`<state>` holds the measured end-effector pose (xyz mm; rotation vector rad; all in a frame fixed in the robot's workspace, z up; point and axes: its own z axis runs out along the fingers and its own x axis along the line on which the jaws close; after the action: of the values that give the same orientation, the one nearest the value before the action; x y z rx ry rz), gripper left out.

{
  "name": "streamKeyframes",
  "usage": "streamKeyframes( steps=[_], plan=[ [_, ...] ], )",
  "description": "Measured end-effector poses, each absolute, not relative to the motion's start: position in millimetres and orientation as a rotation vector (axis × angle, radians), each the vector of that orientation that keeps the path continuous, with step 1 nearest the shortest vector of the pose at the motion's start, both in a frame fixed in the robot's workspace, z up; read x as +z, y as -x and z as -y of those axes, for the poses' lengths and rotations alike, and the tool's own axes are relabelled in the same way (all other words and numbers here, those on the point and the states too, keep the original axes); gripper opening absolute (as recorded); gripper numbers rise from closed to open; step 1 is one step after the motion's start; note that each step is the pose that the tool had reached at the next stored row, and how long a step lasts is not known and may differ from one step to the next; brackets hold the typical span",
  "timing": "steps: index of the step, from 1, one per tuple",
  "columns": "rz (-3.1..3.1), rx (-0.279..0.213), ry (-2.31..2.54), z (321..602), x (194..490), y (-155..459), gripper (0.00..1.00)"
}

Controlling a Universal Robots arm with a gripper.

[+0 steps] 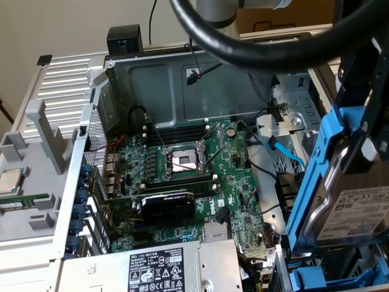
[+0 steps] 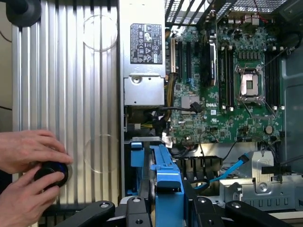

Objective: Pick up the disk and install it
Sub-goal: 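Insert the disk into the insertion slot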

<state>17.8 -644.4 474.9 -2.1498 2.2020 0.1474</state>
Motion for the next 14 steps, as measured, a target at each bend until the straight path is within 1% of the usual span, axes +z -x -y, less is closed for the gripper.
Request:
streamKeyframes(
  steps=[6,14],
  plan=[
    [-2.195,0.16,2.144,649.3,474.6,-17.9,0.36],
    [-2.194,0.161,2.144,649.5,474.7,-18.0,0.36]
  ],
)
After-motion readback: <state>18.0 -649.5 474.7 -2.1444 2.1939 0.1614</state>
